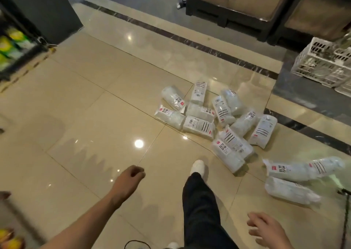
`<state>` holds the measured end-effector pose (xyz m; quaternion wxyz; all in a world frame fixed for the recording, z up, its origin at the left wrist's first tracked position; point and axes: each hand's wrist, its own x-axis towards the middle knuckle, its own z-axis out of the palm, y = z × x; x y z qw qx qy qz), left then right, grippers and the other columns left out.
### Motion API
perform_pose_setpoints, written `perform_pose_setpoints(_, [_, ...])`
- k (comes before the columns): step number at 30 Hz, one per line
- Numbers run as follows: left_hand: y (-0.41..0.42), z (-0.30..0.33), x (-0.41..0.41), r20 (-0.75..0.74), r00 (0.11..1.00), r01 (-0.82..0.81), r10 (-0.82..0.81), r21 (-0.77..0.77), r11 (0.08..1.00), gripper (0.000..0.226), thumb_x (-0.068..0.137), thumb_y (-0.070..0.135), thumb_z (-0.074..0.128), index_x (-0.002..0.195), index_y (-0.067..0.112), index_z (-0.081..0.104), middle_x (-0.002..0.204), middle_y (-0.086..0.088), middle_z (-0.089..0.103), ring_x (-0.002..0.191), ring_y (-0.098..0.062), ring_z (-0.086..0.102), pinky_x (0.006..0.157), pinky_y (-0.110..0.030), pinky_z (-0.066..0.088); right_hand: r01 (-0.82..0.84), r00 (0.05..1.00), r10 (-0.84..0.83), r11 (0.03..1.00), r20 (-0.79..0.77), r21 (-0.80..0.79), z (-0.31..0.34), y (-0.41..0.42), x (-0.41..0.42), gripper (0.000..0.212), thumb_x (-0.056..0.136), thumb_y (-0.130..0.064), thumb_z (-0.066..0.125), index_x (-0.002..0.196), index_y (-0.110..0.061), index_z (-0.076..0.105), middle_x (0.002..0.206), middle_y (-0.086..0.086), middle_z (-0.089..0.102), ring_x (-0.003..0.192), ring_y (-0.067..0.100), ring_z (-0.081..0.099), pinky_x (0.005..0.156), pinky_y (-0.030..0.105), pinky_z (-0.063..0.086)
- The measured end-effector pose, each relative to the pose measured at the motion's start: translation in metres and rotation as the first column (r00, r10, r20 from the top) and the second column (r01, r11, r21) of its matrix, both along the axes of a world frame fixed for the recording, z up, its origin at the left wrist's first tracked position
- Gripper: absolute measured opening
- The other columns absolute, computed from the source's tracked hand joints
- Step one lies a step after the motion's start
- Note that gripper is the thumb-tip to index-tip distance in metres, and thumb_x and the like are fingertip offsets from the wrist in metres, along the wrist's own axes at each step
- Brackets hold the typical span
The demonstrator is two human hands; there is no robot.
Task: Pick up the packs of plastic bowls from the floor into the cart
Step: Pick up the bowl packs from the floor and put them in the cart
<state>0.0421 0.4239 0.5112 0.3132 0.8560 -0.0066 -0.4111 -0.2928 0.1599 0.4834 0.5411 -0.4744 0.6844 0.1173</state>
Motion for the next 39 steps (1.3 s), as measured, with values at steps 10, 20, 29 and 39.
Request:
perform_pose_setpoints(10, [-0.186, -0.024, 0.193, 0.065, 0.956, 0.278, -0.287, 0.116, 0.953, 0.024, 0.1, 0.029, 0.062, 0.123, 0.023, 0.068, 0.111, 0.003, 0.072, 0.104, -0.017, 0.066, 0.087, -0.028, 0.045, -0.176, 0.975, 0.182, 0.983, -0.128, 0.058, -0.072, -0.169, 0.202, 0.012, 0.1, -0.025, 0.066, 0.102, -0.015, 0.073, 0.097, 0.007, 0.077, 0.087, 0.03, 0.074, 0.081, 0.043, 0.056])
perform_pose_setpoints(20, [-0.282, -0.263, 0.34, -0.02, 0.918, 0.389, -0.396, 0.239, 0.89, 0.044, 0.094, 0.023, 0.071, 0.136, 0.015, 0.063, 0.13, -0.007, 0.068, 0.119, -0.027, 0.065, 0.097, -0.034, 0.047, -0.374, 0.927, 0.374, 0.927, -0.036, 0.001, -0.245, -0.217, 0.412, 0.017, 0.097, -0.04, 0.067, 0.108, -0.028, 0.071, 0.12, -0.004, 0.073, 0.108, 0.021, 0.07, 0.1, 0.043, 0.056])
perform_pose_setpoints(29, [-0.329, -0.535, 0.397, 0.074, 0.386, 0.745, -0.919, 0.562, 0.358, 0.115, 0.075, 0.045, 0.089, 0.164, 0.02, 0.021, 0.172, -0.015, 0.022, 0.156, -0.04, 0.025, 0.124, -0.056, 0.032, -0.836, 0.549, 0.755, 0.506, -0.36, -0.214, -0.492, -0.244, 0.466, 0.1, 0.081, -0.047, 0.081, 0.163, -0.029, 0.027, 0.17, 0.01, 0.024, 0.154, 0.036, 0.026, 0.122, 0.049, 0.031])
perform_pose_setpoints(39, [-0.381, -0.679, 0.429, 0.33, -0.057, 0.735, -0.942, 0.653, 0.184, 0.123, 0.07, 0.061, 0.082, 0.161, 0.007, 0.021, 0.17, -0.02, 0.024, 0.157, -0.04, 0.023, 0.128, -0.056, 0.019, -0.954, 0.28, 0.779, 0.158, -0.561, -0.256, -0.655, -0.289, 0.492, 0.132, 0.066, -0.055, 0.088, 0.166, -0.023, 0.009, 0.168, 0.015, 0.024, 0.154, 0.041, 0.026, 0.123, 0.062, 0.022])
